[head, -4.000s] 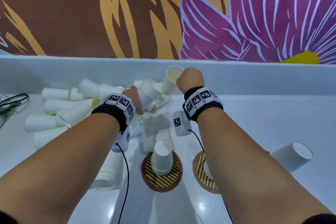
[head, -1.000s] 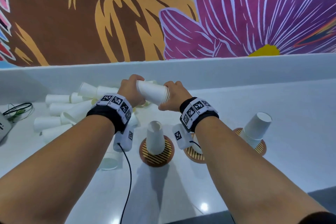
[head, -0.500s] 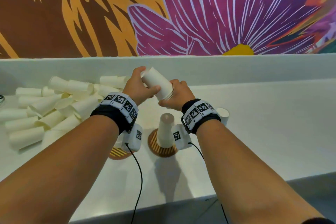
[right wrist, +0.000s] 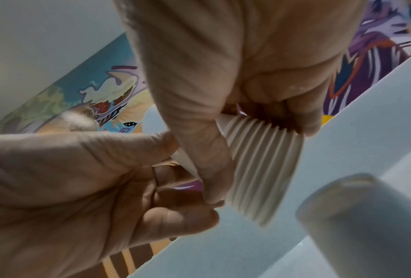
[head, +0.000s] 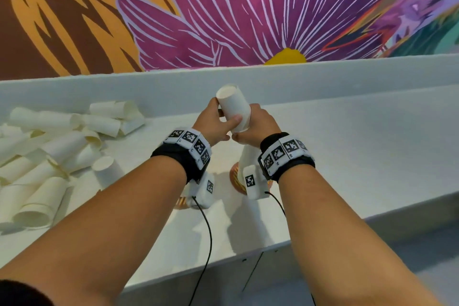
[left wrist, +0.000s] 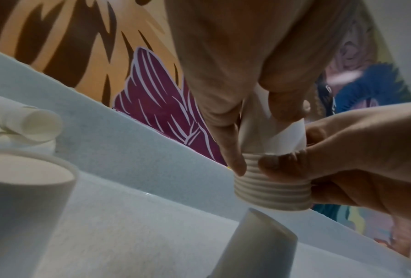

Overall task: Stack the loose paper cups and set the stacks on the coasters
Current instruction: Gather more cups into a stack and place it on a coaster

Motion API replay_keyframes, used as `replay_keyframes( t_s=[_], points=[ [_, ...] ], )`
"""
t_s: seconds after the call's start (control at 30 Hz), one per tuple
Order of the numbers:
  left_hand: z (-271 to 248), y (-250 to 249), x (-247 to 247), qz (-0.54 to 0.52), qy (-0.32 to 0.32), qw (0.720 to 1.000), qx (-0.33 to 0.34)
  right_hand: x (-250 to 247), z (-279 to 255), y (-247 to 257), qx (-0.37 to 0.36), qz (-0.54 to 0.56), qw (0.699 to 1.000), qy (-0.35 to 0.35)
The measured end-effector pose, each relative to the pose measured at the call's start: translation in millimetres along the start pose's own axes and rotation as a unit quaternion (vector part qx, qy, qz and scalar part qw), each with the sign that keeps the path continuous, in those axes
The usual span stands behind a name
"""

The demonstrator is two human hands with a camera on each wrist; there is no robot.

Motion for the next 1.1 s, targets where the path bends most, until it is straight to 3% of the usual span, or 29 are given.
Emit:
replay_keyframes(
  t_s=[0.27,0.5,1.1],
  points=[
    [18,3,41,0.096,0.048,0.994,0.001,2,-7,-48,0.025,0.058,0.998,0.026],
    [21,26,58,0.157,0.091,0.983,-0.022,33,-5,-76,0.064,0.099,0.992,0.051],
    [23,54,64,0.148,0.116,0.980,-0.059,51,-1,-92,0.098,0.120,0.985,0.071]
  ],
)
Point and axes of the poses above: each hand's wrist, its own z-axis towards the middle knuckle, its own x-axis out of the palm, y = z × x, the point moved 6 cm from there along z, towards the middle knuckle, and after that the axes turned 10 degrees about y, right-handed, at the moved point
